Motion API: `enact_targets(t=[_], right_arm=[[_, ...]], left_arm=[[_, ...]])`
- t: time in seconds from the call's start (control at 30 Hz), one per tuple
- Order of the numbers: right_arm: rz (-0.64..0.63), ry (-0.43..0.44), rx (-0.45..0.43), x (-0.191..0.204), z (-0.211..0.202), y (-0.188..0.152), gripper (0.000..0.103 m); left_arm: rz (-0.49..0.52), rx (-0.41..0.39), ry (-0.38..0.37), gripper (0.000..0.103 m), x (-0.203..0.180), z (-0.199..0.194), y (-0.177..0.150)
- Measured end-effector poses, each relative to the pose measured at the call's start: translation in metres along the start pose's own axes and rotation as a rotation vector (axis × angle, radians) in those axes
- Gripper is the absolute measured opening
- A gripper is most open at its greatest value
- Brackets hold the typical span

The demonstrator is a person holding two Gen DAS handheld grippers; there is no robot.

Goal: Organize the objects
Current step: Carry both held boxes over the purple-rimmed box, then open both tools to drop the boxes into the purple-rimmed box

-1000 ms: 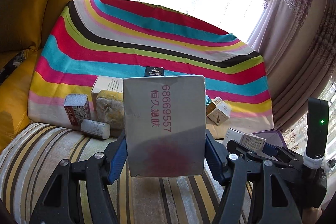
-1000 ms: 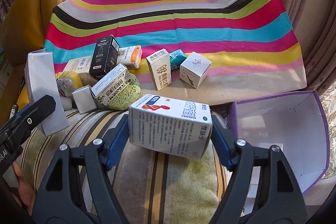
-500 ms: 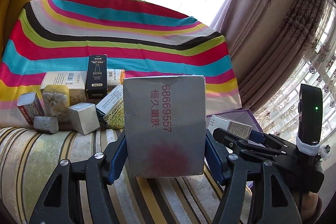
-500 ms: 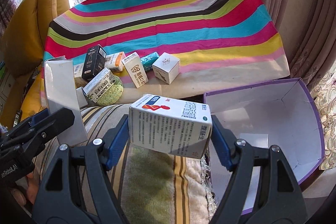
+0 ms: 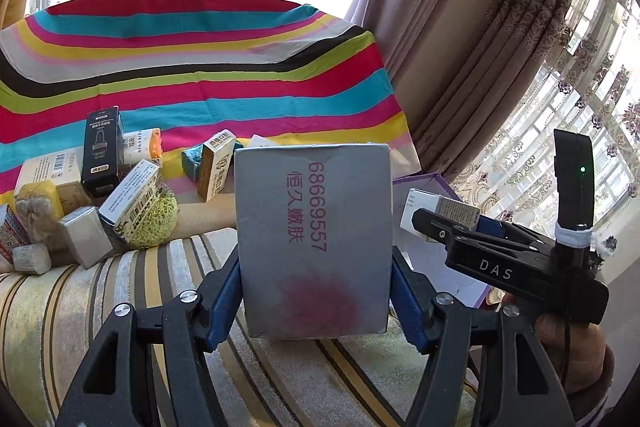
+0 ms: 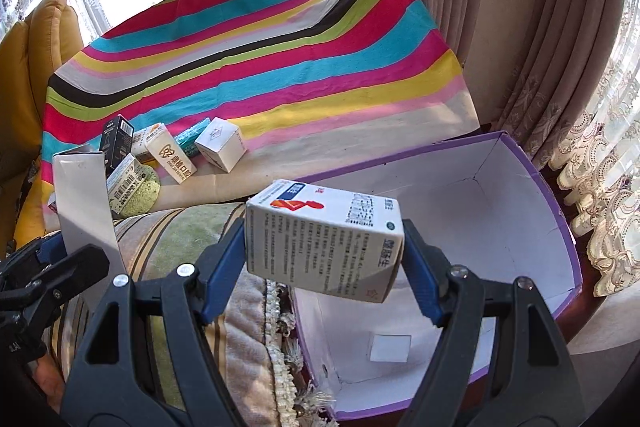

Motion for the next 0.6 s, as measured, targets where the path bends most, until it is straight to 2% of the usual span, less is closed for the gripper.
enact_targets(t=[0.37,0.6], right_arm=[[0.075,-0.139,-0.013,-0.057,-0.007,0.0,0.077],[0.119,-0.167,-0.019,-0.075,-0.011,0.0,0.077]], left_arm=[[0.111,0.078,-0.068,0.067,-0.048,0.03,0.003],[0.171,0.127,-0.122,0.067,-0.073,0.044,0.001]])
Point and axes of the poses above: each gripper's, at about its wrist camera, not at the fingertips, and z roughly the way its jaws point, x to its left, y to its top, the point moved 6 cm from there along z, roughly the way its jaws point, and after that the axes turned 11 degrees about x, right-handed, at the moved point
